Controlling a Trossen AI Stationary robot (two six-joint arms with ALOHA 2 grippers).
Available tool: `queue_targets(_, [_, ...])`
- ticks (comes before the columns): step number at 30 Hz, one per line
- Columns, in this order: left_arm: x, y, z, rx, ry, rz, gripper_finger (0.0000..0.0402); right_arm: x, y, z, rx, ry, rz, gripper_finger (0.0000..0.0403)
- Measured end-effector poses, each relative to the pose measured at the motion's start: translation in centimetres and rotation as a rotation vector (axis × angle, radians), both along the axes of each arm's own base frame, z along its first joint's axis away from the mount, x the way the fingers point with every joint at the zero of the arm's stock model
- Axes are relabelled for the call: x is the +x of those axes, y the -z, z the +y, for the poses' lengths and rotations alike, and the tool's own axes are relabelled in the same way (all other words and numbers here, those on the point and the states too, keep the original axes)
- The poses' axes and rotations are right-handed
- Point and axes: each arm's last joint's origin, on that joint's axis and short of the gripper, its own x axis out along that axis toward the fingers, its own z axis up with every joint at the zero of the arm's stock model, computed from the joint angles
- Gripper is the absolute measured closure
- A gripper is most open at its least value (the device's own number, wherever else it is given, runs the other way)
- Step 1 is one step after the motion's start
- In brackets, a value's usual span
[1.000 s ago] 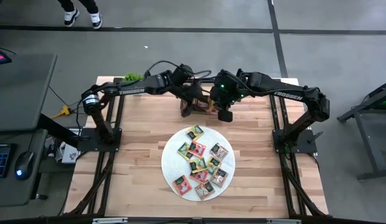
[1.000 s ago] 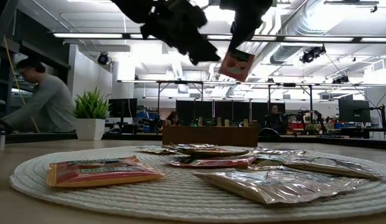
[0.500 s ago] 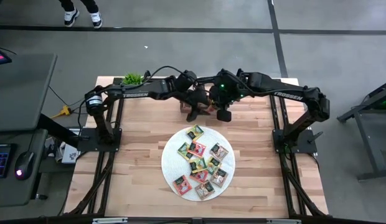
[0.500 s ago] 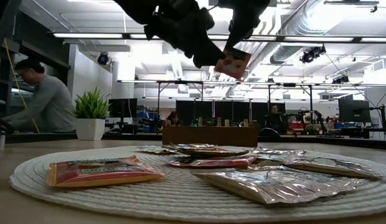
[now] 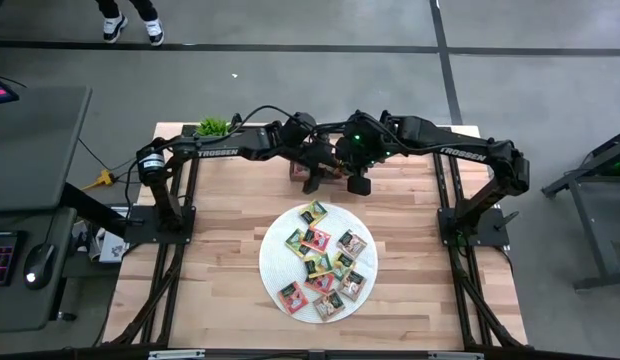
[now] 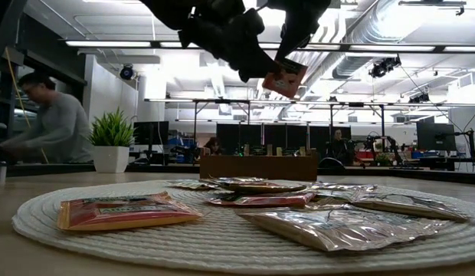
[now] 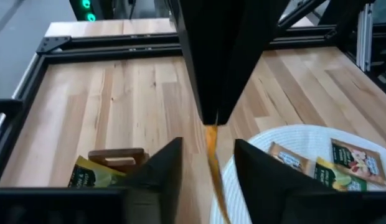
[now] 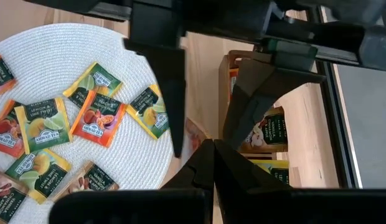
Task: Pick & Place Tea
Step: Put the orange tea bag into the left section of the wooden organizer
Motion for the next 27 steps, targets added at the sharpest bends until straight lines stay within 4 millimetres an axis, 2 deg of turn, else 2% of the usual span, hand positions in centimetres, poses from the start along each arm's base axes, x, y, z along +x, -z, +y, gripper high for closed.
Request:
queue_targets(6, [0.07,-0.13,0.03,0.008,-0.002,-0.015,0.0373,0.00,0.01,0.00,0.000,0.000,0.000,0.0403])
queue_targets(8, [0.07,-0.13,0.03,0.007,-0.001,-0.015,0.0393,0.00,0.00,0.00,0.001,0.000,0.000,0.0403])
queue_targets(19, [0.02,-0.04,0.05,0.019,-0.008,-0.005,0.0400,0.01,-0.01,-0.07,0.008,0.052,-0.004,0.0390])
queue_targets(22, [0.00,0.02,0.06,0.020,-0.010,0.000,0.0401,-0.01,-0.02,-0.09,0.021,0.073,-0.006,0.0364])
queue_targets(27, [-0.03,0.07,0.04,0.020,-0.009,0.006,0.0401,-0.39,-0.53,-0.07,0.038,0.110,-0.030,0.0293])
